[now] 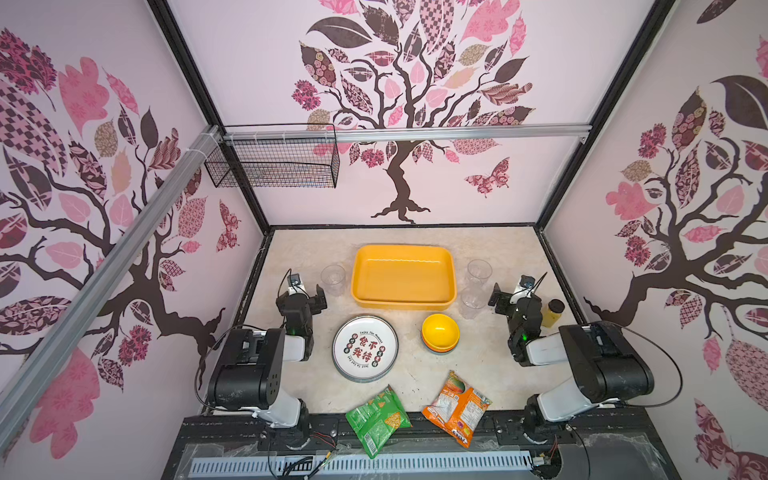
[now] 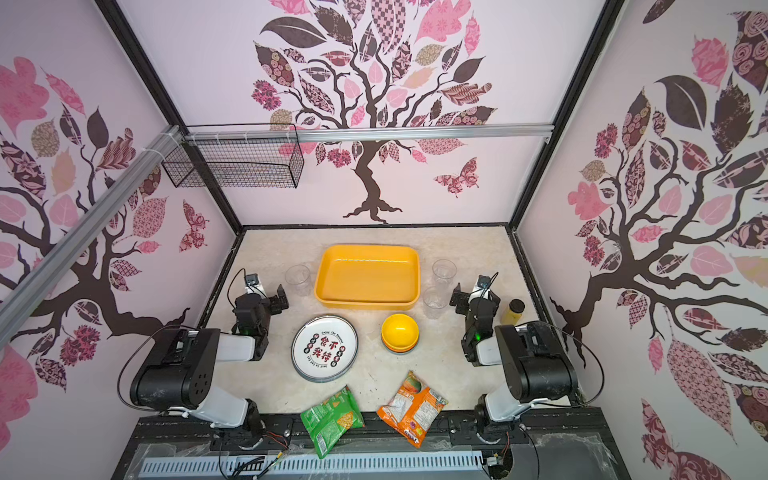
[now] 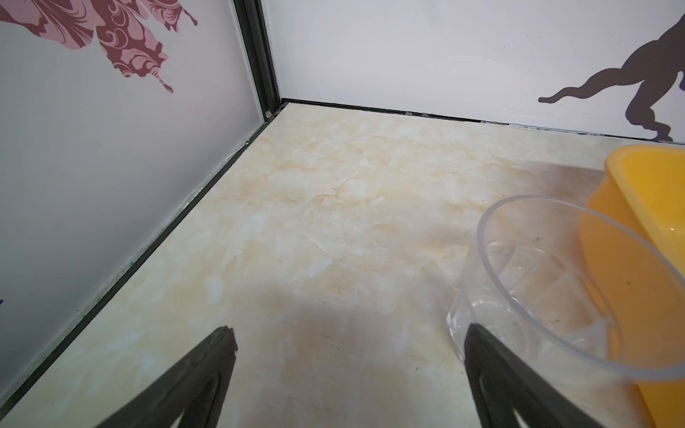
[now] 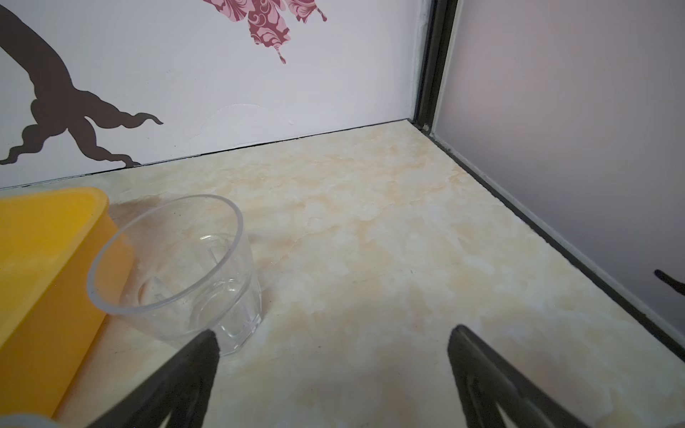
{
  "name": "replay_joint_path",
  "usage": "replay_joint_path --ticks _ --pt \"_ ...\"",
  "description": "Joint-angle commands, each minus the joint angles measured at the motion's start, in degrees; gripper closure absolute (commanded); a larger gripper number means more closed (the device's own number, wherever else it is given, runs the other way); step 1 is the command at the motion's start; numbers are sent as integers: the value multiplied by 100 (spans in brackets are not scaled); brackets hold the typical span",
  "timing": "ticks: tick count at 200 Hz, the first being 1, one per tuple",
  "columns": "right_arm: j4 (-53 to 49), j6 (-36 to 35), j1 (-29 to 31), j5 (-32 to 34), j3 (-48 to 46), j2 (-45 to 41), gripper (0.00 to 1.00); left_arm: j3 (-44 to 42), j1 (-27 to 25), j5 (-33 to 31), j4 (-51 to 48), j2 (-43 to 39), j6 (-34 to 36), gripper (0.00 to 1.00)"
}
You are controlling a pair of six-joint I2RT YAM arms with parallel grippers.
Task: Place the mixed dishes into the plastic bin
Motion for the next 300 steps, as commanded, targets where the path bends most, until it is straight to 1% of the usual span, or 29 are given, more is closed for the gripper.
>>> replay_joint_path --ticks 1,222,227,232,237,253,276,291,300 --pt "-21 -51 12 -26 91 -7 1 102 -10 -20 17 21 73 1" --pt "52 -62 17 -47 80 -21 1 85 -2 7 37 4 65 1" --pt "75 -93 17 -106 80 -57 0 74 -7 -12 75 -11 69 1" --pt "53 -148 14 -177 102 -110 0 92 -19 -168 75 -26 45 1" --pt "-120 -180 14 -273 149 -204 0 132 -32 -321 -34 -75 -25 1" --pt "-1000 -184 16 -312 400 -623 0 300 -34 -408 -593 -357 -41 1" --pt "-1707 -60 16 -161 588 -1134 0 906 -73 -855 -2001 -633 -227 1" --pt "-2065 335 6 -61 714 -1416 0 1036 -116 -961 -2310 -823 -199 1" --pt "-2327 507 4 -162 808 -1585 1 1072 -139 -1048 -2444 -954 -244 1"
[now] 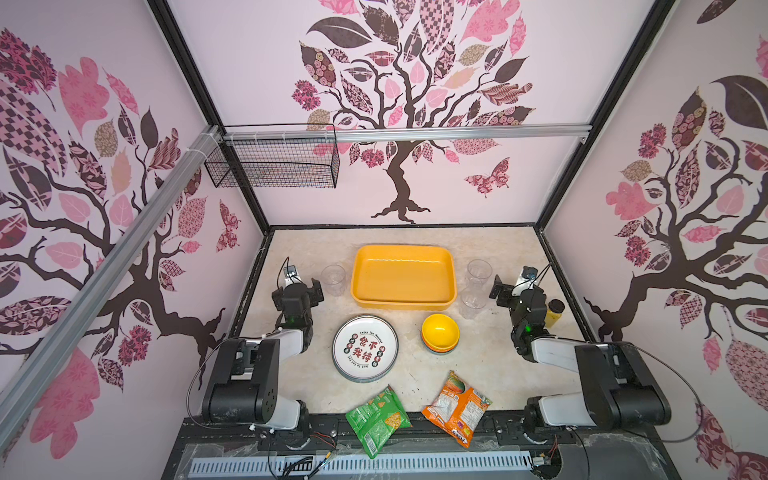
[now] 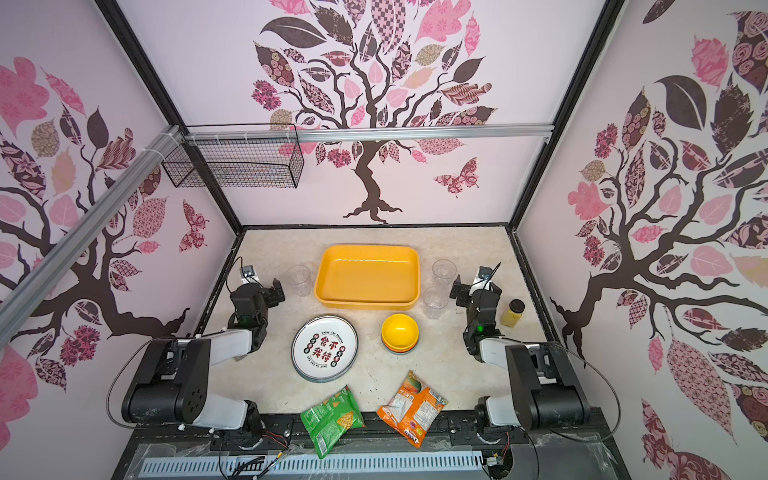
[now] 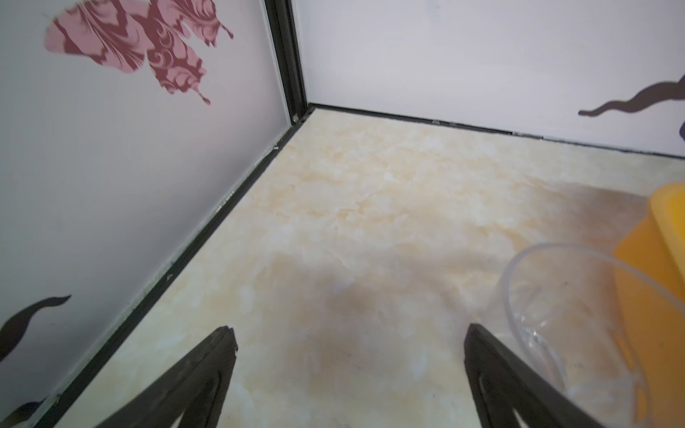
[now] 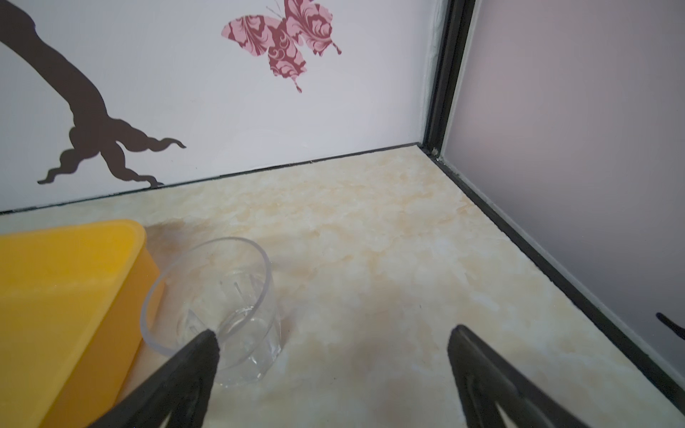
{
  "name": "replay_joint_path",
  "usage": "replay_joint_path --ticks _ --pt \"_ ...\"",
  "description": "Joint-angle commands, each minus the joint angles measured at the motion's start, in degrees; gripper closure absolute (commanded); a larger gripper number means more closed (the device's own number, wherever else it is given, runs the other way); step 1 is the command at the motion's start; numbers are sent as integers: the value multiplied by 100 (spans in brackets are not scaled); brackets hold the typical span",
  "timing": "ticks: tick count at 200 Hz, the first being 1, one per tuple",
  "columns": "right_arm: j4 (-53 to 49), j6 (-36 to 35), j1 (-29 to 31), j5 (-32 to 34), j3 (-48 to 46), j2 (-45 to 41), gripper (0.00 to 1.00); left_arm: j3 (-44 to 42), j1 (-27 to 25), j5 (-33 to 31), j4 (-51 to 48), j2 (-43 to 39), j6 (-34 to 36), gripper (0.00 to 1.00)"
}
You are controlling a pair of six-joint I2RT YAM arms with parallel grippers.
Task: Place the mixed dishes into the plastic bin
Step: 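Raise both arms and swing the grippers toward the white plate stack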
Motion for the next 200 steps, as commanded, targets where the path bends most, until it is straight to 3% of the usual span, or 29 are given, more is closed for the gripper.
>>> replay_joint_path --ticks 1,41,68,87,110,130,176,200 --pt "-944 485 1 -34 298 -475 0 281 -65 -405 -864 -337 -128 1" --pt "-2148 1393 1 -663 895 -1008 1 807 -94 -583 -2015 -850 -798 1" --pt "-3885 2731 9 -667 1692 -1269 1 1561 -17 -349 -3493 -1038 -2238 1" --pt "-5089 3783 -22 -945 2168 -1343 0 1928 313 667 -4263 -1093 -3373 1" --pt "-4184 4125 -77 -2300 1844 -1445 0 1856 810 2426 -4163 -1124 -4151 2" --pt "-3135 4423 -78 -3386 1545 -1432 0 1942 884 3060 -4461 -1177 -4224 4" --pt "-4125 4317 -57 -4990 2227 -1100 2 2122 879 4676 -6176 -1542 -3857 9" --pt "-4308 4327 82 -5207 2190 -1222 0 1817 881 5005 -6900 -2101 -3643 9"
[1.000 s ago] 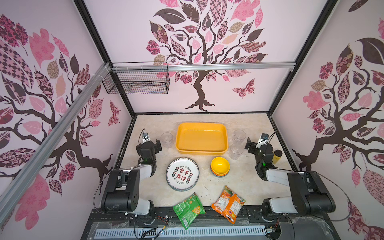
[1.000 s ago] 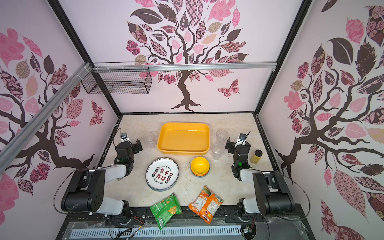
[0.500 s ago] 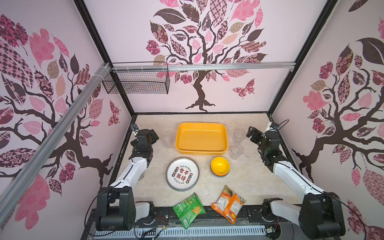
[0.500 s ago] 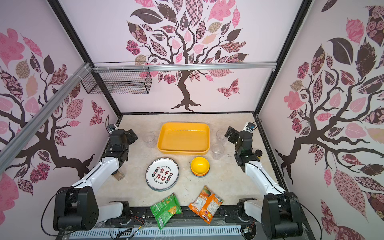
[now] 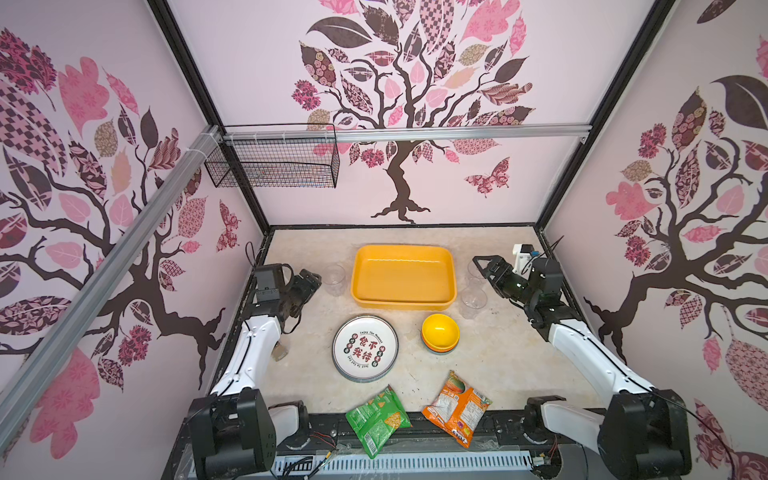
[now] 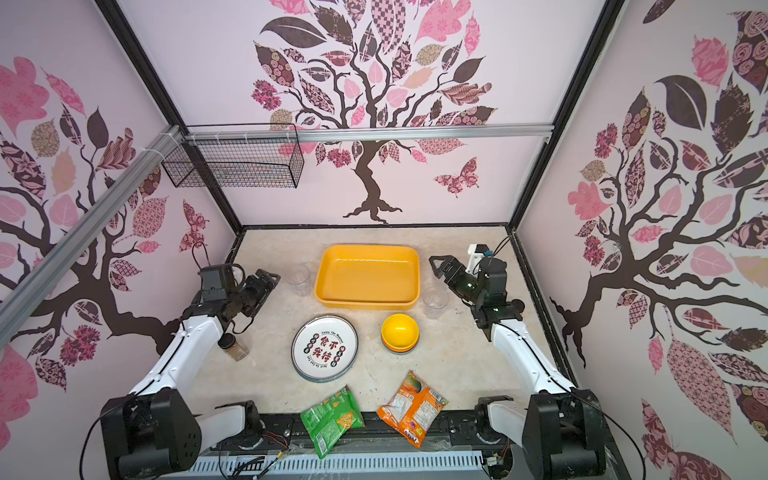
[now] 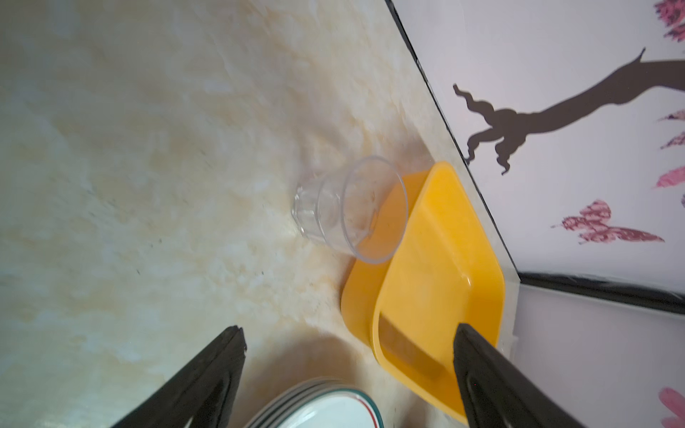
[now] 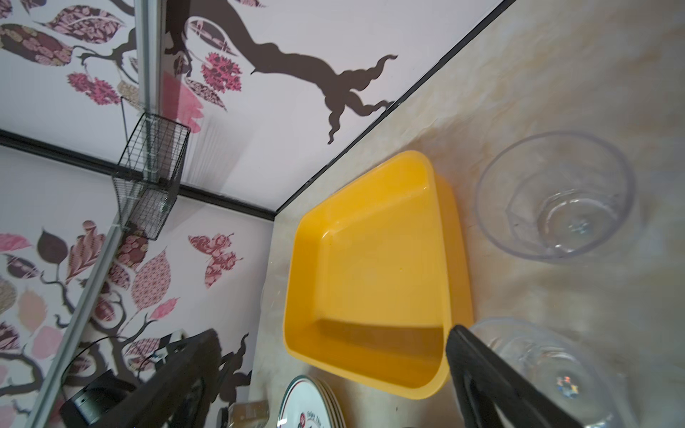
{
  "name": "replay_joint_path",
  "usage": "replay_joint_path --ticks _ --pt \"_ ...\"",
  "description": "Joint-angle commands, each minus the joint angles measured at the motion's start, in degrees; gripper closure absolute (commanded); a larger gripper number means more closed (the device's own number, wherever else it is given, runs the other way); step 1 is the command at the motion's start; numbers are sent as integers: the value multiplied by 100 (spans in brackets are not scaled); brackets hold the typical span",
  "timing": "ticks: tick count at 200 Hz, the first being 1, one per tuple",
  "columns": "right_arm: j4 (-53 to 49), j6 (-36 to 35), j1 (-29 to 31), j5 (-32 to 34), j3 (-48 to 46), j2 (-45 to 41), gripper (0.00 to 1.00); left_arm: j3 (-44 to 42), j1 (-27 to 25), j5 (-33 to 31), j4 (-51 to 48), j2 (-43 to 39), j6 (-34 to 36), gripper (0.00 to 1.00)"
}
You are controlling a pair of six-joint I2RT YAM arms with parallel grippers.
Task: Place the mixed dishes into the plastic bin
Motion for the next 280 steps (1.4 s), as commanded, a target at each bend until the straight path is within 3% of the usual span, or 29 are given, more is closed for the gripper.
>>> replay_joint_path --ticks 1,22,36,62,78,108,160,188,237,257,280 --pt "-357 67 98 -778 124 -43 0 -76 1 850 -1076 -547 248 10" --pt "129 333 220 -1095 -67 -82 0 -442 7 888 -1351 -1084 200 9" --pt "-70 241 419 -1305 111 77 3 -592 -1 908 -1534 -1344 194 9" --pt "-1550 -704 1203 -623 874 438 28 -910 1 875 -1817 -1659 76 10" --pt "-2030 -977 1614 -352 1160 684 37 -1043 -2 812 -2069 -1789 162 11" --pt "-2699 -1424 2320 452 1601 1070 45 -1222 -25 839 -2270 -1910 -40 16" --pt "-3368 -1781 3301 1369 2272 1762 47 -1662 -224 630 -2302 -2107 -427 23" --pt "-3485 -1823 3602 1446 2487 2103 57 -1685 -676 152 -2466 -2196 -657 25" --pt "-3628 -1933 4073 1697 2848 2712 56 -2116 -891 -83 -2482 -2401 -1042 24" --pt "-3640 -1970 4240 1836 3014 2946 50 -2100 -909 -205 -2512 -2435 -1049 24" --pt "-3668 -1983 4368 1954 3163 3209 55 -2140 -909 -280 -2425 -2399 -1066 24"
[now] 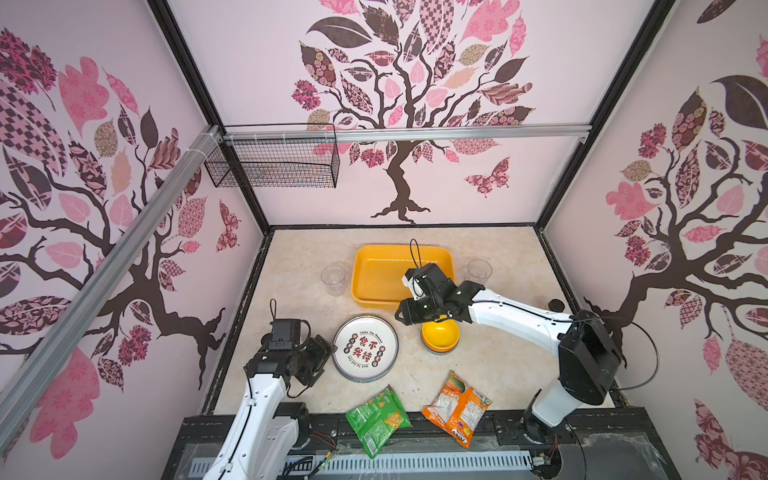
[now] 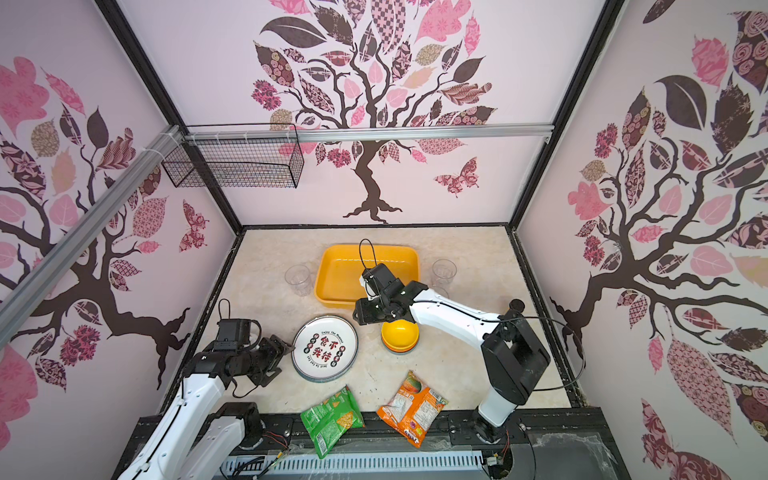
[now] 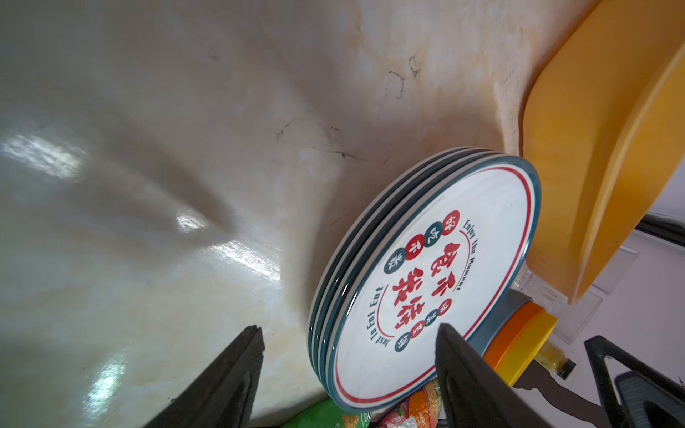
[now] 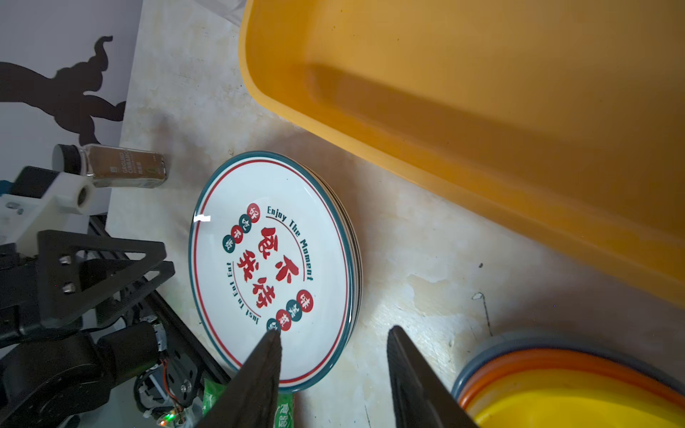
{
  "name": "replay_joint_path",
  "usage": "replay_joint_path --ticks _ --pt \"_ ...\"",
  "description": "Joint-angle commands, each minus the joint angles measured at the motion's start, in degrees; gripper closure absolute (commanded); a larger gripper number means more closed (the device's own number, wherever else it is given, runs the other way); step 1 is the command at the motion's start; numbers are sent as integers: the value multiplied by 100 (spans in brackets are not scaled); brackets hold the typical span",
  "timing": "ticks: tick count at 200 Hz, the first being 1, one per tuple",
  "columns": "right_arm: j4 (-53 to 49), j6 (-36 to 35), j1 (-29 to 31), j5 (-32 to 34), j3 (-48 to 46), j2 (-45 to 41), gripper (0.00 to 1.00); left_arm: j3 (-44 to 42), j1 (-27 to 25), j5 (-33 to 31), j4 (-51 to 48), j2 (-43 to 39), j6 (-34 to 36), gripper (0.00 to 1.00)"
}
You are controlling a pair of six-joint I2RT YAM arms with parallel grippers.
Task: Place the mixed dishes into the plastic bin
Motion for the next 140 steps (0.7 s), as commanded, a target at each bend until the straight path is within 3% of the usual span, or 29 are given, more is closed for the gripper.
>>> replay_joint_path --ticks 1,140 --pt "-187 -82 140 236 329 329 55 -106 -21 -188 83 -23 -76 24" --pt "-312 -126 319 168 941 1343 61 -277 -30 262 691 461 34 30"
